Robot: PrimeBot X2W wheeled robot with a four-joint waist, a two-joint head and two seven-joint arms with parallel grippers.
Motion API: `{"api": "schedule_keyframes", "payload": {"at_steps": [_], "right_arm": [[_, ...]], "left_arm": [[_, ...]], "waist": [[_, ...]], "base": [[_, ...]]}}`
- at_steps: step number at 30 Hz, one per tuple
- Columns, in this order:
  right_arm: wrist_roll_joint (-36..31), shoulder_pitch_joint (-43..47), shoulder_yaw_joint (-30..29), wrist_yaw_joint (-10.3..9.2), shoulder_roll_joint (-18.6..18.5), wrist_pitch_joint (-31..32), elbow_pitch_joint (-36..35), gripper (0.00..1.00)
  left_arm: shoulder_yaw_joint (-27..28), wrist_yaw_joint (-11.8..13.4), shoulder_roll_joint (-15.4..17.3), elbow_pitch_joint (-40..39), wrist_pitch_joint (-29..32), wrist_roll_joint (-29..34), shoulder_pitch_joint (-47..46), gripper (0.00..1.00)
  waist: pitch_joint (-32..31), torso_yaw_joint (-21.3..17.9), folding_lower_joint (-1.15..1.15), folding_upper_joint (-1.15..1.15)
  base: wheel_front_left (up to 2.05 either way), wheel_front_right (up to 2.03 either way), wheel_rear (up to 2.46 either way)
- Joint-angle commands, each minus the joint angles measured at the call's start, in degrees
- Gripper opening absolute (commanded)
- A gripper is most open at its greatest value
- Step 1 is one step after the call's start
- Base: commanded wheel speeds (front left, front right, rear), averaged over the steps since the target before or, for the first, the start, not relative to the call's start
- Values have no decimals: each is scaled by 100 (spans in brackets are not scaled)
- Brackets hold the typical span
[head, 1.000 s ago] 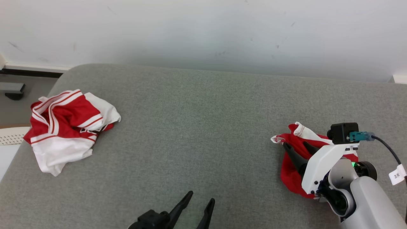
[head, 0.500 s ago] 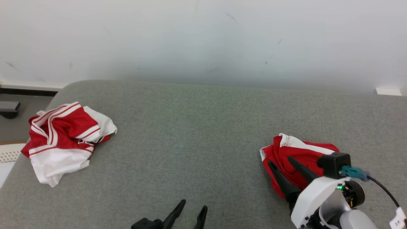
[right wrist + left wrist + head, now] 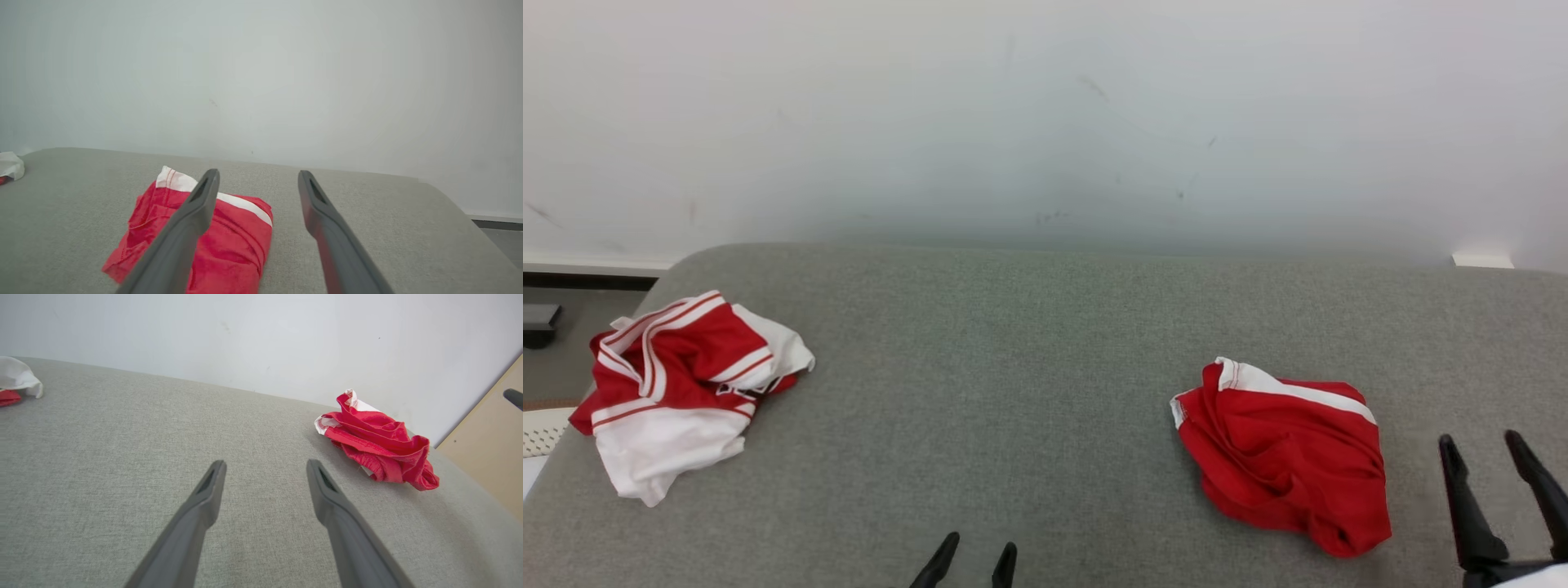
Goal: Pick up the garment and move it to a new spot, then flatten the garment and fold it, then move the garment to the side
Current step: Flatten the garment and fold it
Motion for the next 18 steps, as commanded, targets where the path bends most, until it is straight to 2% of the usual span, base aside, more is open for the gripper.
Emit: {"api": "schedule_keyframes", "payload": {"at_steps": [1, 7, 8, 9, 10, 18], "right_arm": [[-74, 179, -204, -13, 4, -135, 44, 100], [-200, 393, -580, -13, -26, -407, 220, 100], [-174, 395, -563, -13, -23, -369, 263, 54], [-128, 365, -498, -13, -37, -338, 298, 24], [-64, 304, -411, -13, -68, -269, 331, 0], [232, -656, 642, -14, -286, 206, 1155, 0]], "left_arm": [[97, 9, -23, -47, -3, 100, 116, 100], [319, -63, -125, -99, -3, 280, 264, 100], [351, -93, -141, -105, -3, 322, 280, 100], [377, -109, -153, -109, -3, 340, 287, 100], [403, -140, -164, -114, -3, 375, 288, 100], [538, -316, -286, -73, -3, 526, 93, 100]], "waist": [[-39, -5, 1, 0], [-65, 10, 1, 0], [-55, 18, 1, 0], [-36, 28, 1, 0], [-7, 39, 1, 0], [385, 166, 1, 0]], "base": [[0, 0, 0], [0, 0, 0], [0, 0, 0], [0, 0, 0], [0, 0, 0], [0, 0, 0]]}}
